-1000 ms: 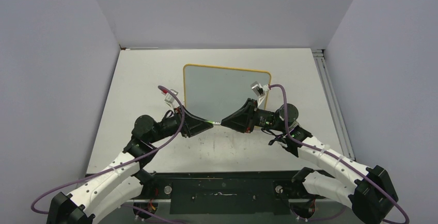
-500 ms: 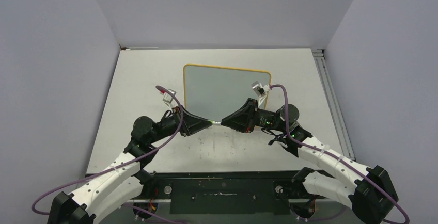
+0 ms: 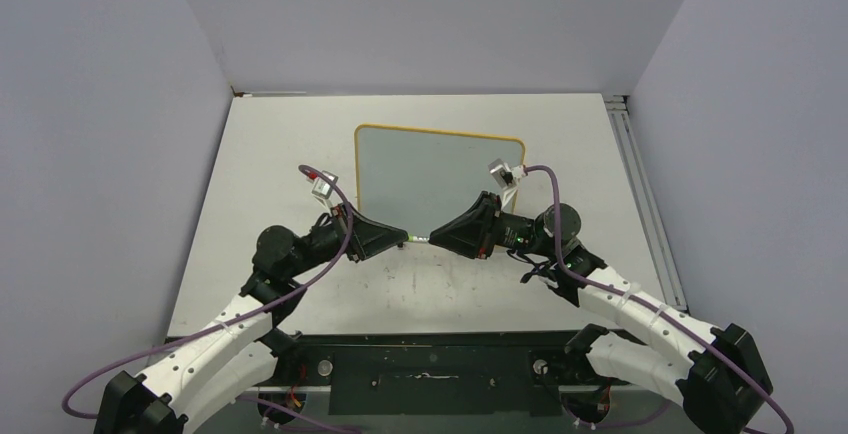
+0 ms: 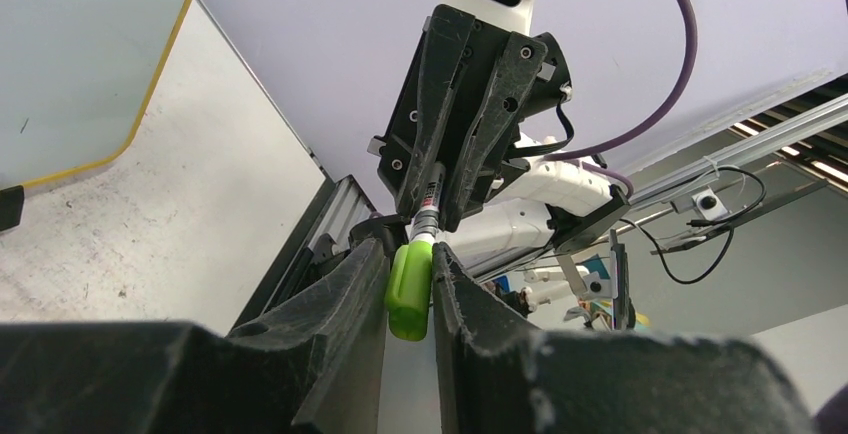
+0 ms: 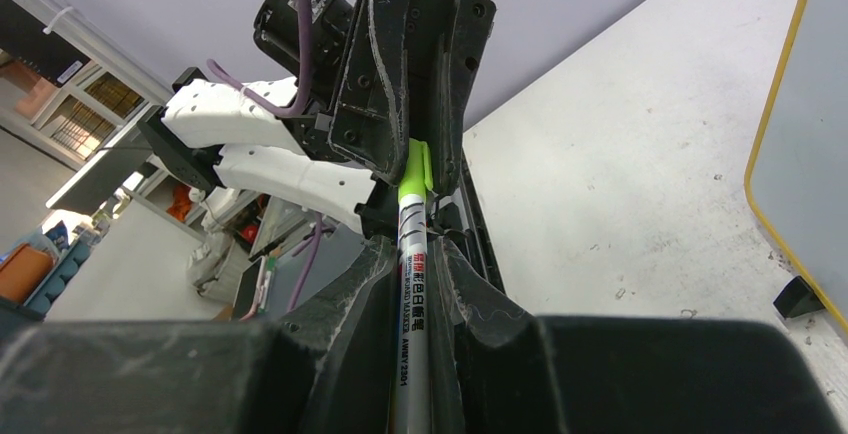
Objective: Write a sentence on the whiteboard
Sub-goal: Open the whiteboard marker.
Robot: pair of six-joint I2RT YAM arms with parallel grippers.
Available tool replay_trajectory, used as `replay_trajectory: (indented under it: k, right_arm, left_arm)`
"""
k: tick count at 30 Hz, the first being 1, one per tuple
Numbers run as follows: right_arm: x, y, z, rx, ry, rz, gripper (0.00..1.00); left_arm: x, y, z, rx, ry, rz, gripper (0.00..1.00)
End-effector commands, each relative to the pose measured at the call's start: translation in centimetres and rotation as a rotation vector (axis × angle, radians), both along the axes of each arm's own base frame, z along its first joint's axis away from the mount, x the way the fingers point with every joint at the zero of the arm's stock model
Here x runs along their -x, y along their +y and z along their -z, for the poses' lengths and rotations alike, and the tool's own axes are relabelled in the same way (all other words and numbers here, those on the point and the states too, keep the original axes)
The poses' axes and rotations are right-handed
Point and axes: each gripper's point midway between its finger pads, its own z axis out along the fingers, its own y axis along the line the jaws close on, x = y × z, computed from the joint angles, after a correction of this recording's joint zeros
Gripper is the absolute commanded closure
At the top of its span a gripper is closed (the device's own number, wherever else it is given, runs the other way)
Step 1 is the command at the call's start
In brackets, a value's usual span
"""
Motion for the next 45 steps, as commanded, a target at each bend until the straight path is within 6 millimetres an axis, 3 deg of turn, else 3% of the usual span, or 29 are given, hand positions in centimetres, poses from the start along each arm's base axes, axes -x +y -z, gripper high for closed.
replay_trajectory:
  k: [1,4,10,18,26,27,29,30,32,36,39,45]
  right_arm:
    - [0.2,-0.3,-1.6,-0.049,-0.063,0.015,0.95]
    - [0.1,-0.3,-1.6,-0.049,-0.061,0.021,0.95]
    - [-0.3,-1.0,-1.6,-0.047,-0.065,0.051,0.95]
    - [-1.1,-3.9,-2.3,-0.107,-0.051,0.08,0.95]
    - [-1.4,-4.3,-2.0,-0.042,-0.068,0.112,0.95]
    - [-1.5,-4.4,-1.9,-0.027,-0.074,0.124,0.95]
    - [-1.8,-4.7,-2.1,-0.002,-0.092,0.15,0.95]
    - [-2.2,-4.9,-1.9,0.025,-0.105,0.187,0.95]
    - [-3.1,-5.3,-1.4,0.065,-0.112,0.25,0.95]
    - [-4.4,-6.1,-0.2,0.158,-0.134,0.372,0.95]
    - [-4.3,-5.8,0.2,0.203,-0.156,0.409,0.95]
    - [-3.7,-5.0,1.3,0.253,-0.158,0.414,0.95]
  left_arm:
    - [0.6,0.2,-1.6,0.038,-0.067,0.019,0.83]
    - [0.7,0.2,-1.7,0.037,-0.074,0.025,1.0]
    - [0.0,1.4,-2.2,0.044,-0.094,-0.02,1.0]
    - [-0.6,3.9,-3.3,0.072,-0.114,-0.059,1.0]
    - [-1.3,5.1,-3.0,0.023,-0.139,-0.09,1.0]
    - [-1.7,5.1,-2.2,-0.03,-0.148,-0.111,1.0]
    - [-3.8,5.9,1.2,-0.231,-0.143,-0.231,1.0]
    - [-4.7,6.9,5.0,-0.388,-0.051,-0.314,1.0]
    - [-4.8,7.2,7.6,-0.478,0.001,-0.347,1.0]
    - [-4.4,5.7,11.6,-0.603,0.046,-0.382,1.0]
    - [-3.6,4.1,14.4,-0.718,0.045,-0.38,1.0]
    - [-2.8,0.6,18.4,-0.763,0.058,-0.292,1.0]
